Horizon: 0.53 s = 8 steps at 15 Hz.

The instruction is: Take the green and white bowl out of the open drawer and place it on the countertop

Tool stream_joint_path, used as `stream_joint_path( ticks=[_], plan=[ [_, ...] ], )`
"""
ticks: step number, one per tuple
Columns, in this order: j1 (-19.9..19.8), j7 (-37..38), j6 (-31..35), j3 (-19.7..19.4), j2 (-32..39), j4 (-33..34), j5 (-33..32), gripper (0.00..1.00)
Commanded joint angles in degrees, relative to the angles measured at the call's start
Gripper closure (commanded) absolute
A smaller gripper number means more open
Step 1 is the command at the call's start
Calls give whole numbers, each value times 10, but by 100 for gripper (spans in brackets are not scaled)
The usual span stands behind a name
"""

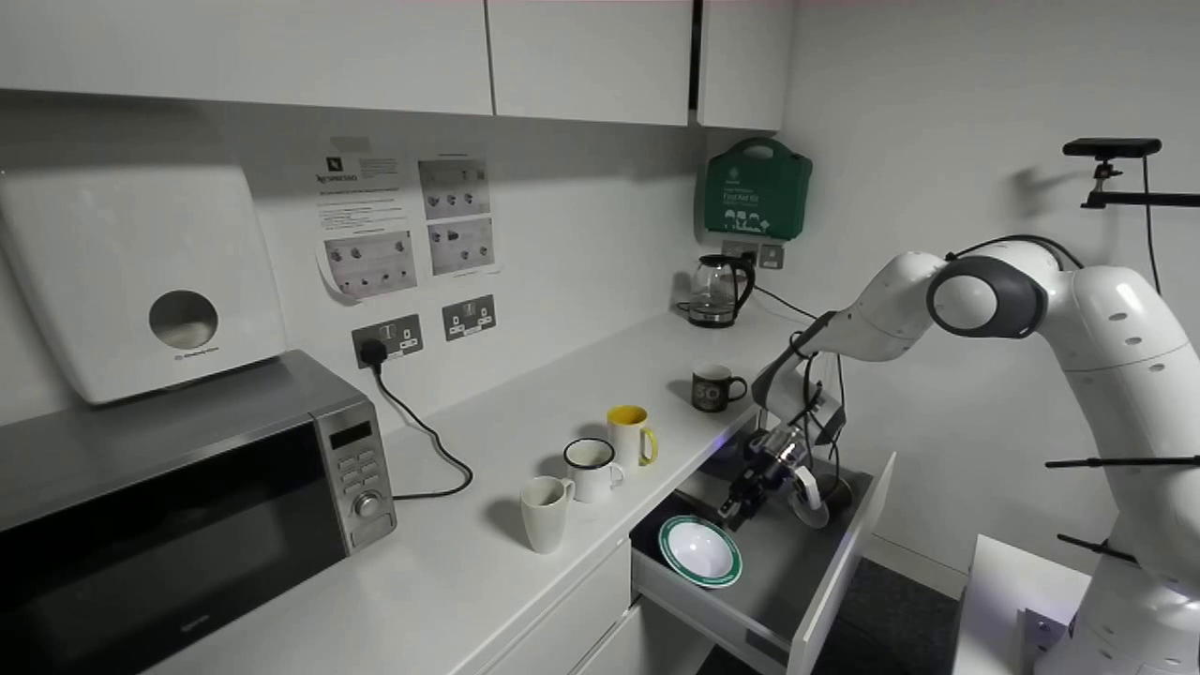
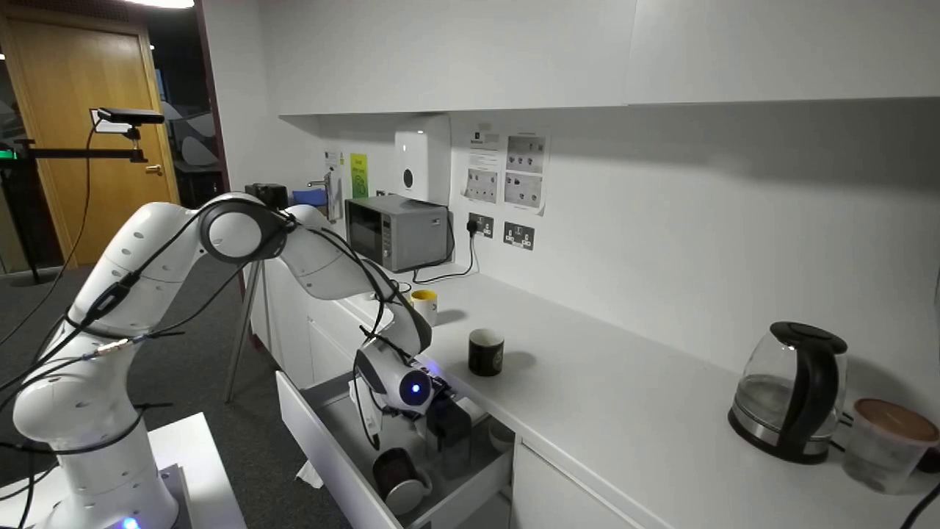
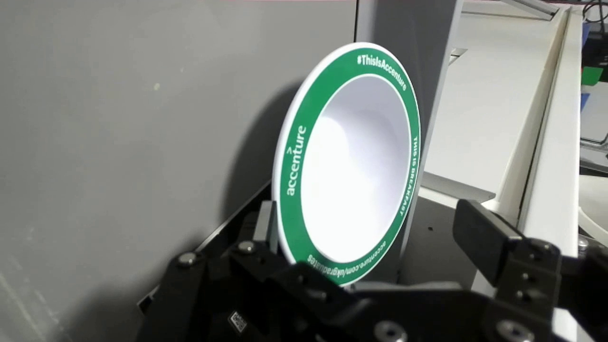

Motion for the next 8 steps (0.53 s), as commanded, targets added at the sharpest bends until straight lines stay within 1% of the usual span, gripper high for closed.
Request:
stream_joint_path(
  ticks=[1,8],
  plan=[
    [-13,1,-32,0,20,25,-3,0],
    [-11,2,-37,1,38,40,-5,0]
  ],
)
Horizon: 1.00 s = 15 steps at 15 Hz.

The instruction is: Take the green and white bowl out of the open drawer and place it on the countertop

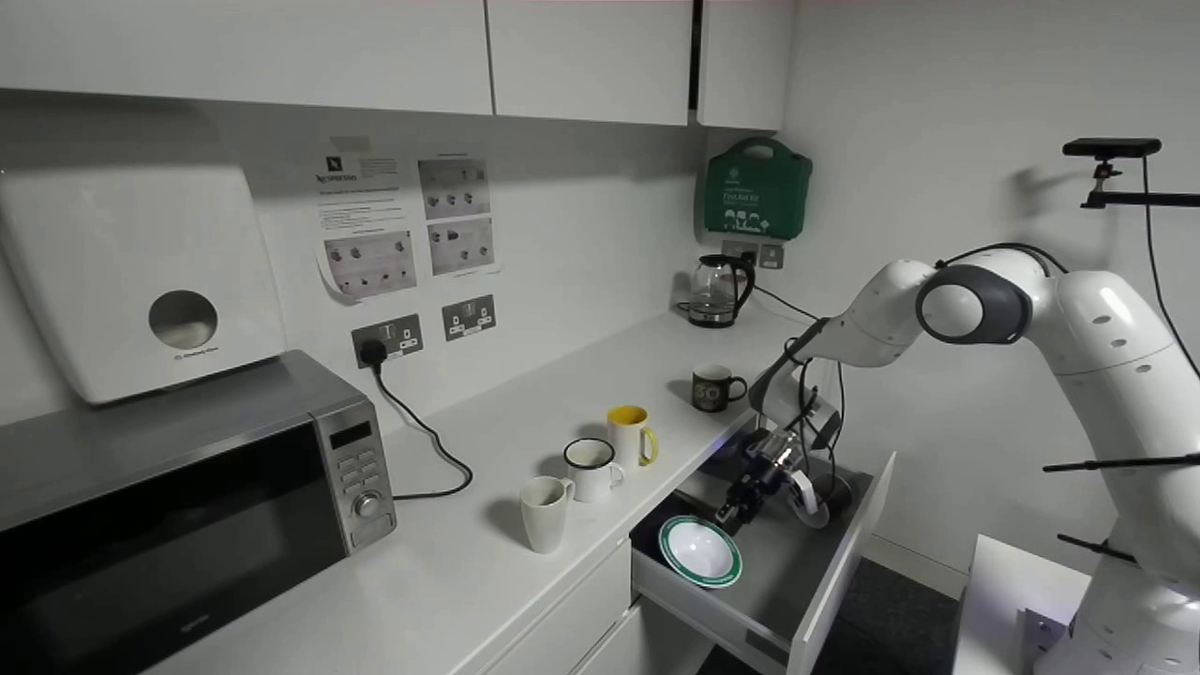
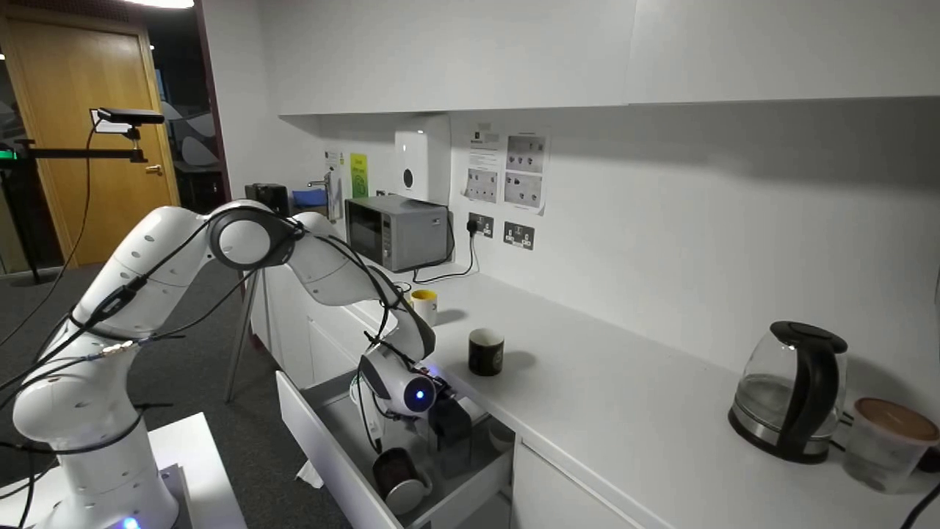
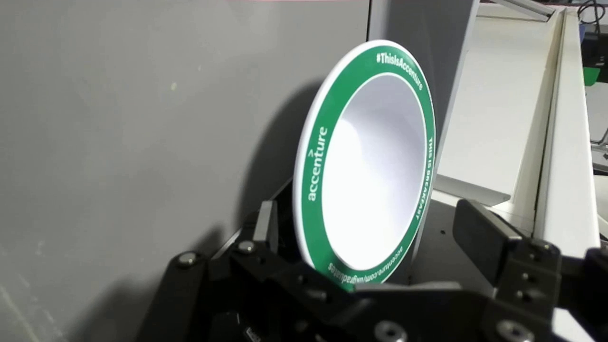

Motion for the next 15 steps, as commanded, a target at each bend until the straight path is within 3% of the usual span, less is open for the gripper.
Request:
stream_joint_path(
  ticks=[1,15],
  plan=[
    [-10,3,-29,1,8,18,-6,0],
    [-8,3,-42,4,7,22,-6,0]
  ],
)
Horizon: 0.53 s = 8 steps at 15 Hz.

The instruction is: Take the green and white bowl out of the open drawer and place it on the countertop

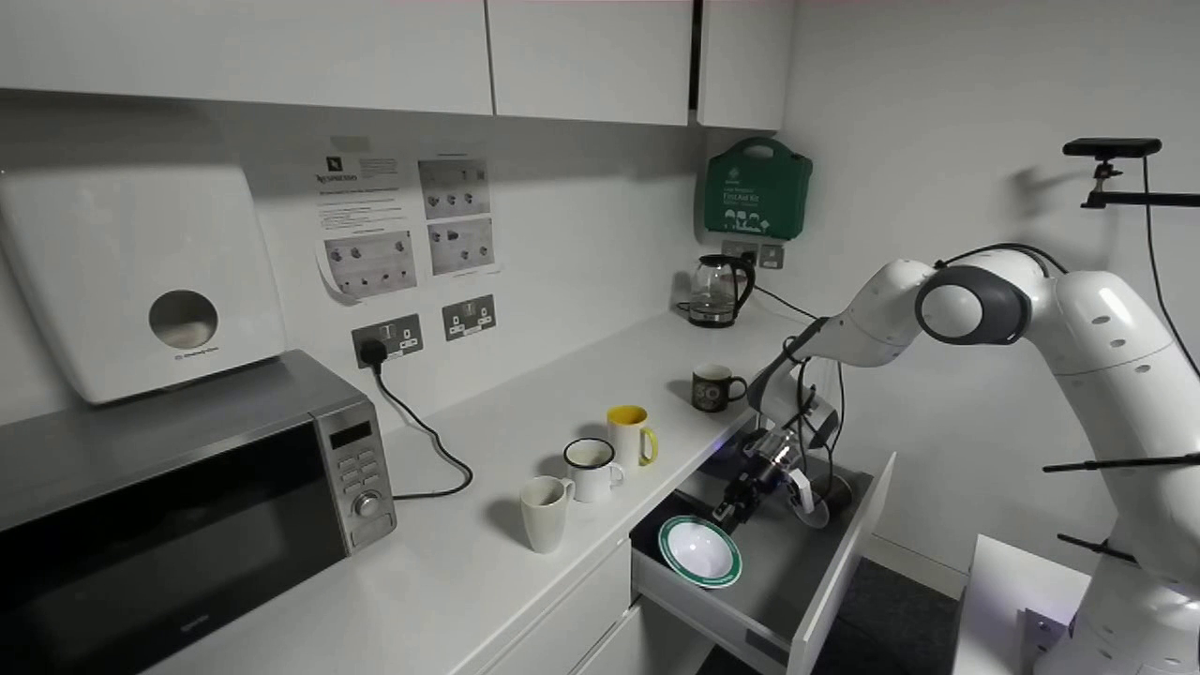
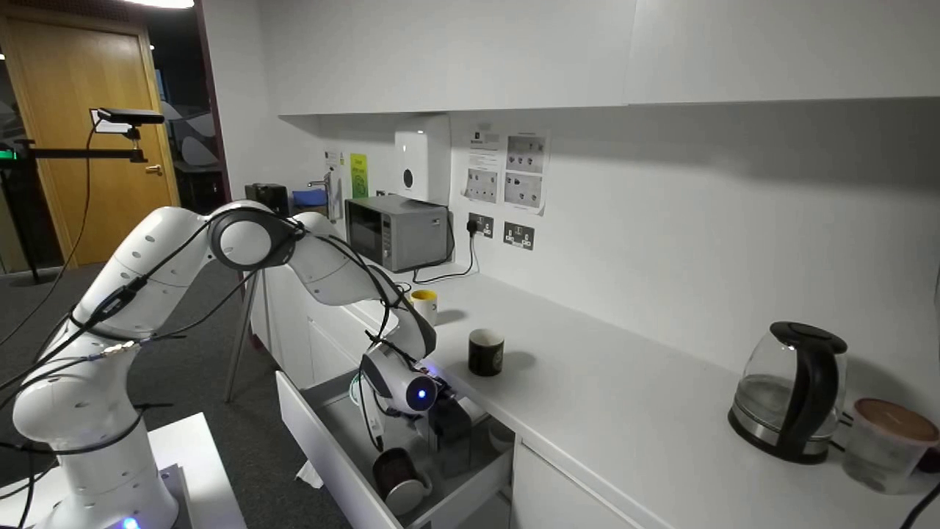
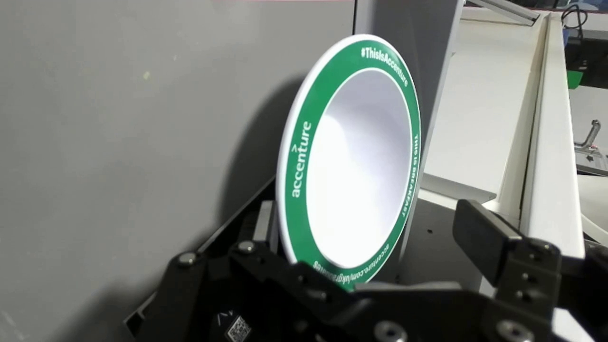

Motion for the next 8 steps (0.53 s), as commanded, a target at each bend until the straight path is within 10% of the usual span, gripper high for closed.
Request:
stream_joint_path(
  ticks=[1,8],
  plan=[
    [-9,2,-29,2,6,15,-6,0],
    [-11,-3,-53,3,5,19,-3,0]
  ],
)
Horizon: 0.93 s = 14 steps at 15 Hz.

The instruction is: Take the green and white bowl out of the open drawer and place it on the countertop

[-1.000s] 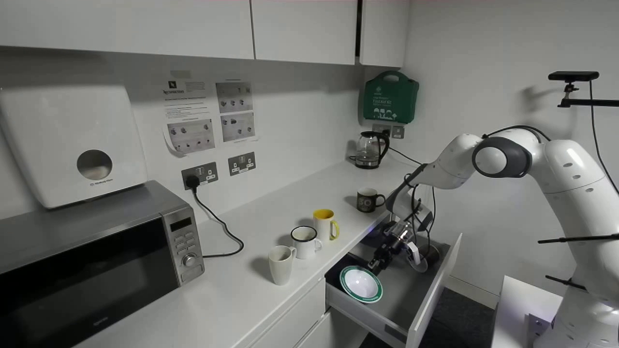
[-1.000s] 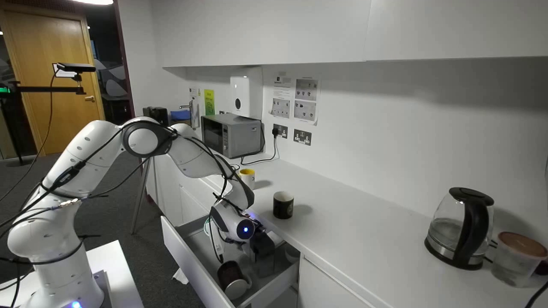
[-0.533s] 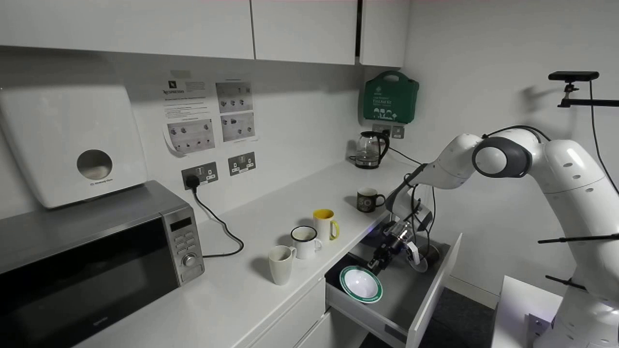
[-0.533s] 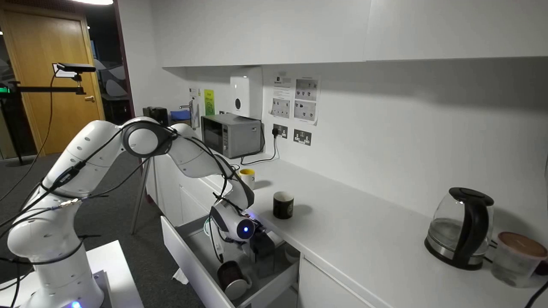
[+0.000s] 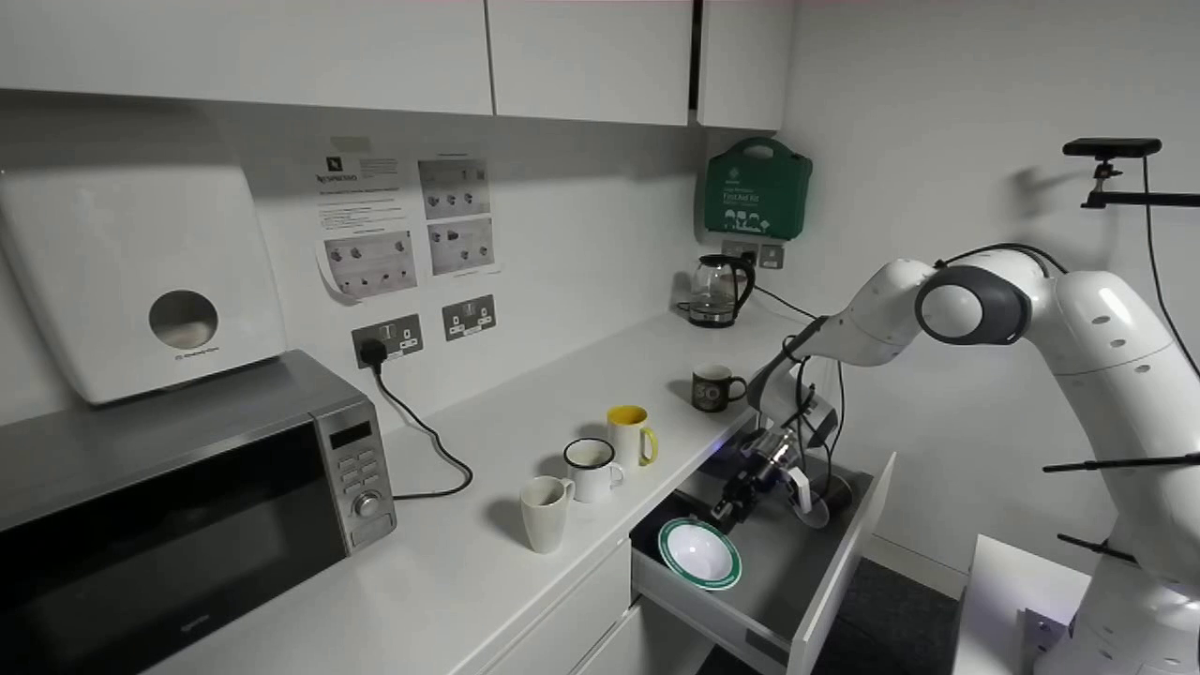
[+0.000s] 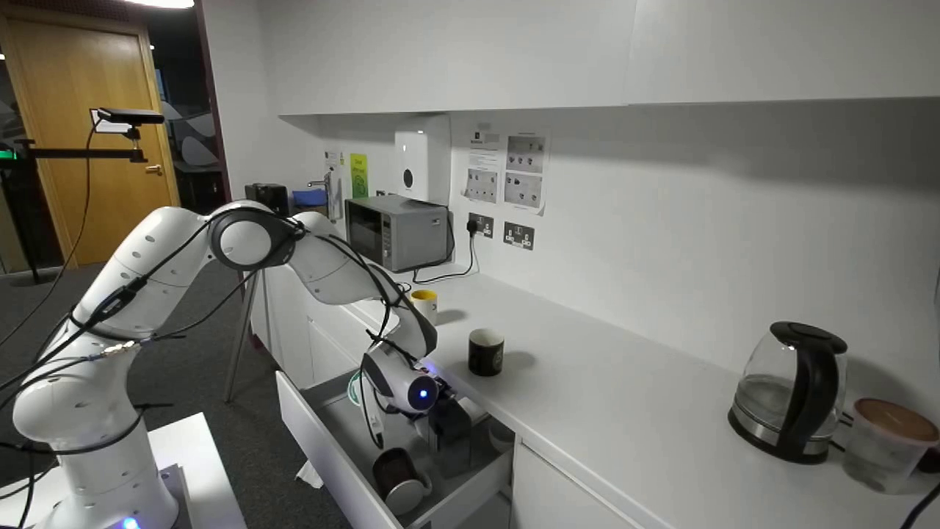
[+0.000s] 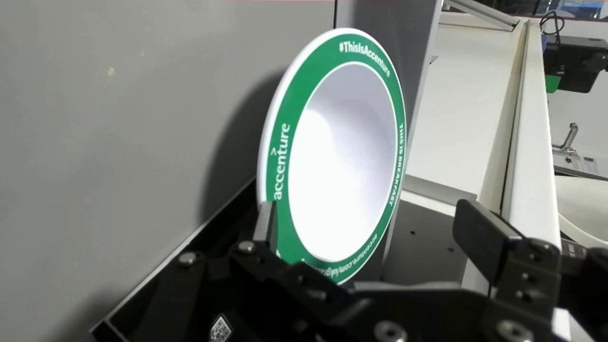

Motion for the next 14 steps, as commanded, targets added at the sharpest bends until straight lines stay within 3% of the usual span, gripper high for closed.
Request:
stream_joint_path(
  ticks=[1,14],
  plan=[
    [-11,-3,-32,2,6,15,-3,0],
    [0,-15,11,-3,0,7,17,0]
  ],
)
